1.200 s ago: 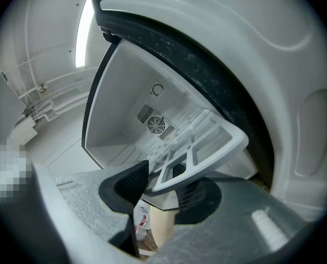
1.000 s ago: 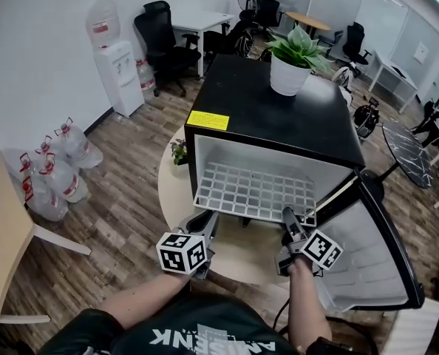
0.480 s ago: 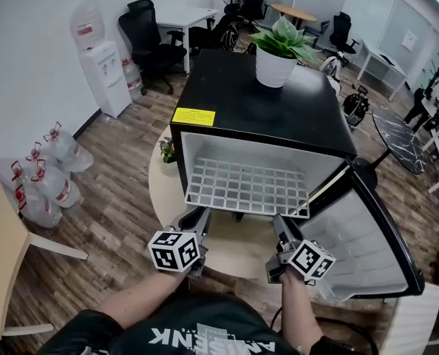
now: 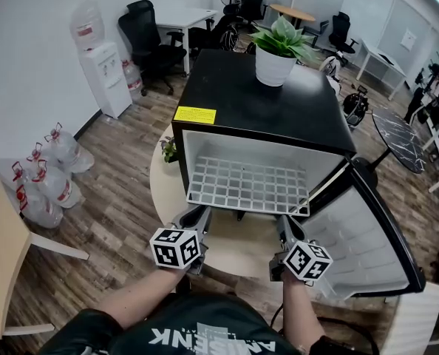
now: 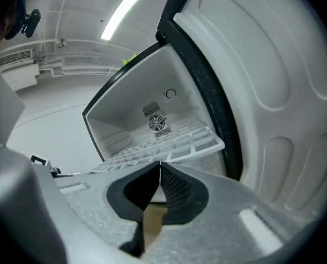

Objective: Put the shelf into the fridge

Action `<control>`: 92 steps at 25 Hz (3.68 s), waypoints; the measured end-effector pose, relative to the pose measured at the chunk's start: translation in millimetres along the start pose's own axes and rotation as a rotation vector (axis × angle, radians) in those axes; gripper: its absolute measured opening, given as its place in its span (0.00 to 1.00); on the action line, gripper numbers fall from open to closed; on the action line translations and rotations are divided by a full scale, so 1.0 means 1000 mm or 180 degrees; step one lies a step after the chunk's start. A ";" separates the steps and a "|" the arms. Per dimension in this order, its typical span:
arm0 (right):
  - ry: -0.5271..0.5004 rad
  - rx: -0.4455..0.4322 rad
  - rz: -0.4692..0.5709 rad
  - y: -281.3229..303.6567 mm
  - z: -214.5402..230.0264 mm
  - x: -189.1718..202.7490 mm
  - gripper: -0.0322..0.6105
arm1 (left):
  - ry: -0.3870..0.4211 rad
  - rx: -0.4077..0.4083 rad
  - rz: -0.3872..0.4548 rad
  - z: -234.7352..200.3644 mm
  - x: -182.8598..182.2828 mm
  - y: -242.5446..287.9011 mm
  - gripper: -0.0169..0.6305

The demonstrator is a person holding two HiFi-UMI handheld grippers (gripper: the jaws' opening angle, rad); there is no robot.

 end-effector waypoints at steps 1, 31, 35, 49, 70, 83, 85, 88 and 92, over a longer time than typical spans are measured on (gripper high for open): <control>-0.0013 0.0010 0.0005 0.000 0.000 0.000 0.07 | 0.0034 -0.0011 0.0003 0.000 0.000 -0.001 0.10; -0.0002 -0.0041 -0.0048 0.059 0.020 -0.030 0.06 | 0.0301 -0.0251 0.0093 -0.014 -0.036 0.053 0.04; -0.0018 -0.0047 -0.0047 0.068 0.023 -0.034 0.06 | 0.0287 -0.0291 0.0092 -0.018 -0.041 0.062 0.04; 0.0012 -0.0078 -0.0007 0.081 0.028 -0.037 0.06 | 0.0340 -0.0251 0.0125 -0.016 -0.048 0.059 0.04; -0.0252 -0.0138 0.0014 0.072 0.004 -0.054 0.06 | 0.0559 0.0083 0.0382 0.005 -0.078 0.014 0.04; -0.0691 -0.0026 0.0189 0.000 -0.035 -0.073 0.07 | 0.0821 0.0395 0.0357 0.027 -0.089 -0.010 0.03; -0.0711 -0.0023 0.0250 -0.010 -0.039 -0.078 0.07 | 0.0870 0.0443 0.0361 0.032 -0.092 -0.014 0.03; -0.0751 -0.0116 0.0307 -0.024 -0.051 -0.082 0.07 | 0.0904 0.0530 0.0362 0.039 -0.094 -0.019 0.03; -0.0804 -0.0237 0.0355 -0.042 -0.066 -0.087 0.06 | 0.0910 0.0571 0.0423 0.047 -0.098 -0.025 0.03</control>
Point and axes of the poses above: the fingertips, and each gripper's own axes: y forward along the fingers, z to its right, x out of its underside, the point moved 2 cm from there along -y, backward along the fingers, and after that the axes turned 1 degree about z, right-handed, at the moved point
